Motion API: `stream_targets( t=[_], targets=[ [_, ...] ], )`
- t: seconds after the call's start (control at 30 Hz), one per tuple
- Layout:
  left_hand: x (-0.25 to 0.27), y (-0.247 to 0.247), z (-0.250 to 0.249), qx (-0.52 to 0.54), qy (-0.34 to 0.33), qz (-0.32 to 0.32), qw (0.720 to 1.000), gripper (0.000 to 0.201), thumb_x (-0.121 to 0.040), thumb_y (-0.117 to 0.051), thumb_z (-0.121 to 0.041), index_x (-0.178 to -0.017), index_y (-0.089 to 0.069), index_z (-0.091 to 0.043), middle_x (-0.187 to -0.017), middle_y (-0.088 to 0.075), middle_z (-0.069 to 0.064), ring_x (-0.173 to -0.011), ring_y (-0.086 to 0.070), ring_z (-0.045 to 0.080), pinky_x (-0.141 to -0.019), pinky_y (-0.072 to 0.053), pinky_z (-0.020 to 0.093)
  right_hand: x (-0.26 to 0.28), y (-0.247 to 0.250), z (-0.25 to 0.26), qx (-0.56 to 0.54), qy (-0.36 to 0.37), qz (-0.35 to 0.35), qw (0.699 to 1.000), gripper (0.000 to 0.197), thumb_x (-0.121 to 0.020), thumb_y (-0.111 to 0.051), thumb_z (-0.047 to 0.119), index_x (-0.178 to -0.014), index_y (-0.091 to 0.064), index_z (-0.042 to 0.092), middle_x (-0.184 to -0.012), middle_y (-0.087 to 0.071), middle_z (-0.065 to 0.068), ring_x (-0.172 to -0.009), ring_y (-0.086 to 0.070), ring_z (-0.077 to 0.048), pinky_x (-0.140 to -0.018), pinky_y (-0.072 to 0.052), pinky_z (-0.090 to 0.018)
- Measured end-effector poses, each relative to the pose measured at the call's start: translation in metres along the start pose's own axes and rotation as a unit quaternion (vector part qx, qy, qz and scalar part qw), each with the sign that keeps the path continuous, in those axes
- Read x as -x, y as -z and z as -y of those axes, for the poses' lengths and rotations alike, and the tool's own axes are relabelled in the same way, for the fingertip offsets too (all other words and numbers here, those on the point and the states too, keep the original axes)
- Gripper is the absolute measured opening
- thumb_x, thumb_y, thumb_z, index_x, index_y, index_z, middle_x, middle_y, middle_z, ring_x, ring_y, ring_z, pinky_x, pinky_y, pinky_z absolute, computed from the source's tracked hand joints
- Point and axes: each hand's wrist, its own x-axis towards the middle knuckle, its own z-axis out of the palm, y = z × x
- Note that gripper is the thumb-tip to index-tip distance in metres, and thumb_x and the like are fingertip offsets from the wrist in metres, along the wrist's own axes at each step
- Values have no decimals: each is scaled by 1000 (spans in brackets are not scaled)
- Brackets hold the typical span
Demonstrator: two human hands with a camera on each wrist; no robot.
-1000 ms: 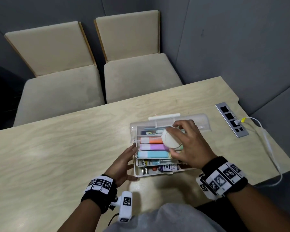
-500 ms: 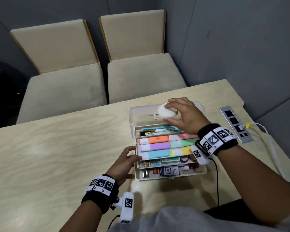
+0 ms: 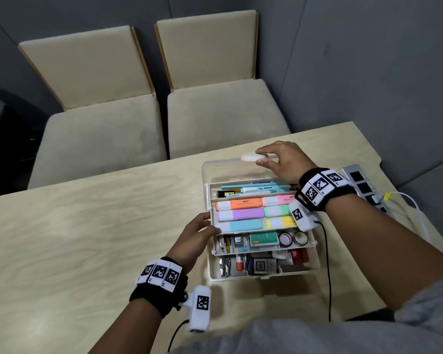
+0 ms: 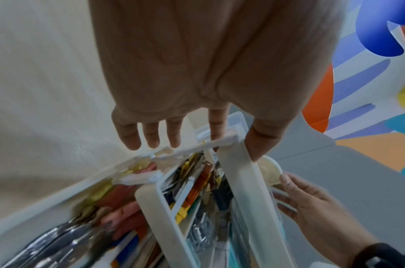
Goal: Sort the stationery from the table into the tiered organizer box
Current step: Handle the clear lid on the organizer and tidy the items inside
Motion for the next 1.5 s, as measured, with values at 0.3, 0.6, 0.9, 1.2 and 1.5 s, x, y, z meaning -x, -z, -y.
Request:
stream_targets(
  t=[0.3,0.6,0.9,1.2,1.5],
  targets=[
    [-13,7,-8,20,-30,11,999,33,-90,-56,1,-115,-65,-18,-91,-69,-3,-69,-63,1,-67,-46,19,43,47,-50,-93,-153,-64,982,25,-98,-59,23,-121,-68,24,-119,-68,-4,-107,-63,-21,-94,-44,-28],
    [-40,7,-16,26,-46,-32,998,29,-97,-57,-22,-124,-63,-29,-82,-62,-11,-74,-43,13,-72,-33,33,137,5,-71,-331,-294,-43,896,16,-103,-53,27,-106,-69,31,-110,-73,-2,-83,-68,-19,-83,-52,-38],
    [-55,1,-20,48,-40,-120,991,30,-89,-68,-31,-117,-61,-19,-88,-66,0,-80,-52,19,-68,-38,31,167,-35,9,-121,-57,-147,980,10,-91,-68,21,-98,-74,16,-91,-68,3,-80,-61,-11,-76,-55,-36],
    [-29,-1,-2,101,-59,-129,985,28,-92,-63,-19,-118,-55,-25,-106,-68,5,-95,-63,21,-73,-43,32,130,-92,111,174,16,117,978,57,-96,-52,50,-147,-32,36,-145,-35,-21,-121,-49,-39,-95,-46,-47],
    [-11,9,20,54,-67,-149,985,26,-91,-55,-11,-111,-62,-26,-98,-63,7,-83,-59,19,-68,-43,30,111,-116,110,181,-70,77,978,60,-95,-41,63,-134,-48,18,-127,-50,-17,-114,-48,-36,-87,-44,-47]
  ],
)
